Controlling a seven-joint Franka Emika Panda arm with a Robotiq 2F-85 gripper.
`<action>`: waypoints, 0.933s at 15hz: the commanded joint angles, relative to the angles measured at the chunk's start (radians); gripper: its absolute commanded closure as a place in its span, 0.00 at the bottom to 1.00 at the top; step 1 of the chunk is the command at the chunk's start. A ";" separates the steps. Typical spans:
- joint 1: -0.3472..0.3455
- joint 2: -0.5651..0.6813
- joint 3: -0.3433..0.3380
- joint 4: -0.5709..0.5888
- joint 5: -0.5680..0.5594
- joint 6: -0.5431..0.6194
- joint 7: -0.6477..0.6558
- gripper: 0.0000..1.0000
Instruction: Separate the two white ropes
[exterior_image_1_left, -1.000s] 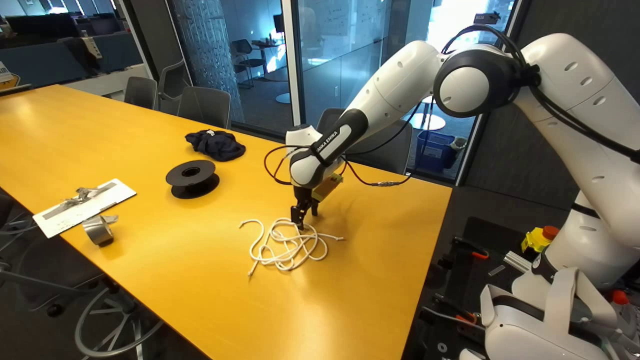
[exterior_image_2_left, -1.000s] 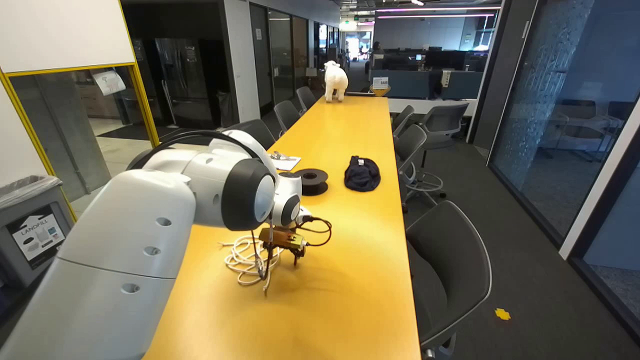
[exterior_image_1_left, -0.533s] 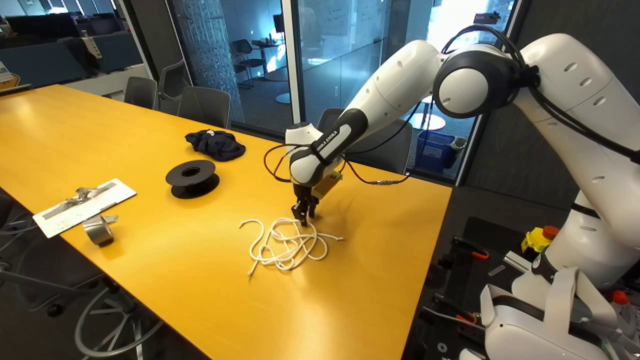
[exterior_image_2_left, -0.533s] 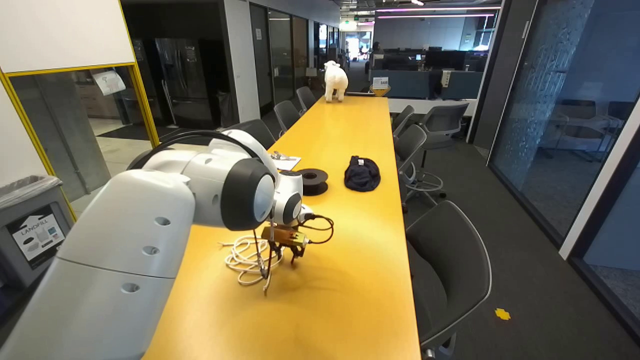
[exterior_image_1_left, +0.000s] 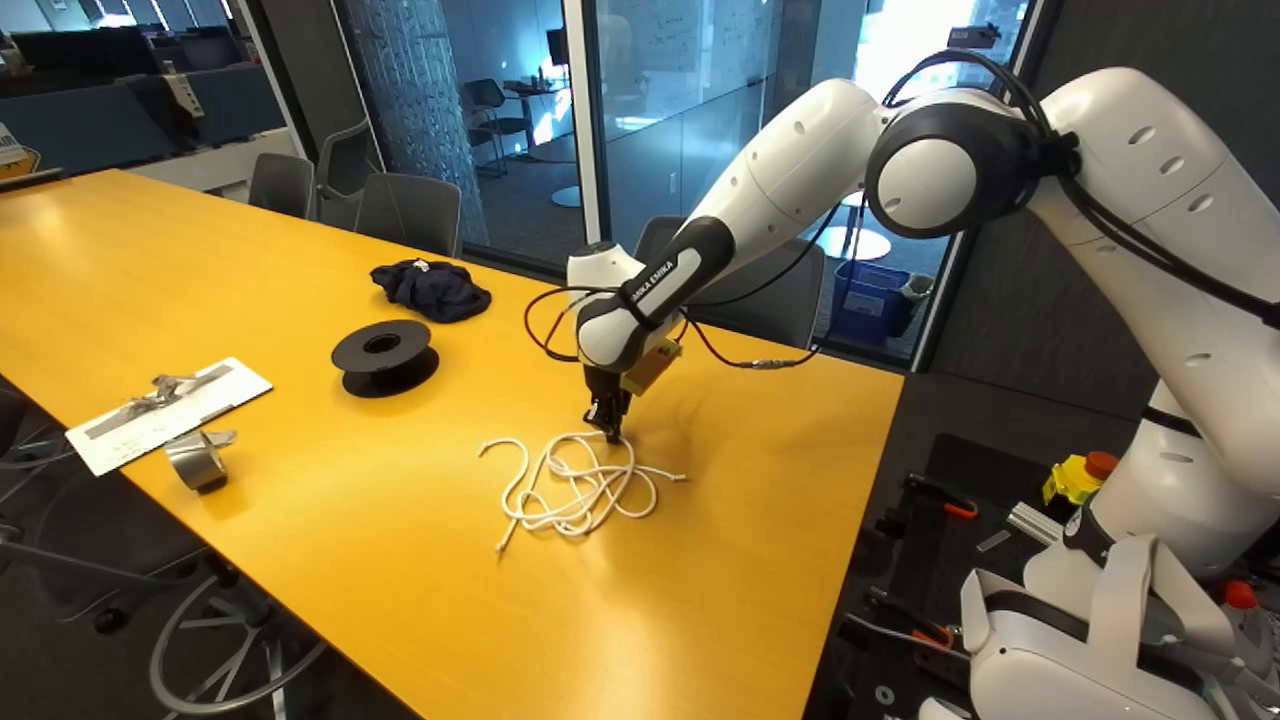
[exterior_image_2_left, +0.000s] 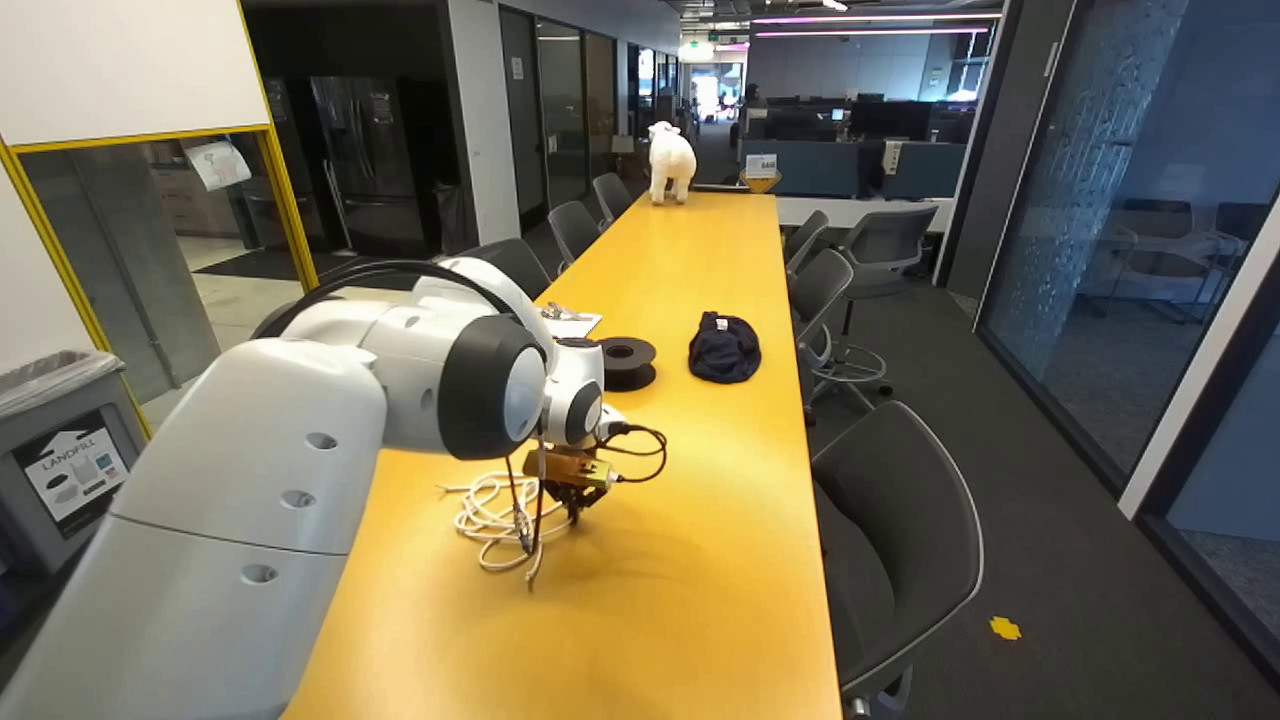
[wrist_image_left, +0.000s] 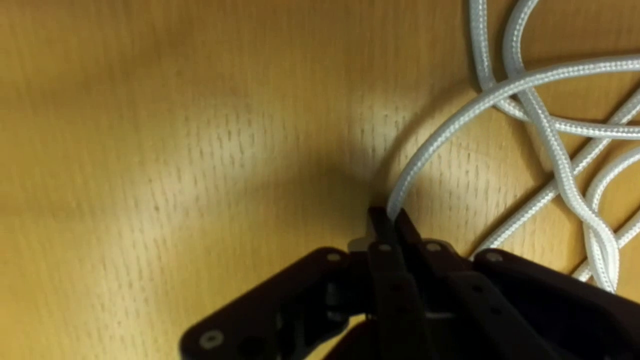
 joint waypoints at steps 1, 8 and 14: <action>0.029 -0.029 -0.034 0.004 -0.043 -0.060 0.034 0.98; 0.077 -0.300 -0.126 -0.127 -0.175 -0.161 0.159 0.98; 0.102 -0.553 -0.151 -0.152 -0.318 -0.333 0.325 0.98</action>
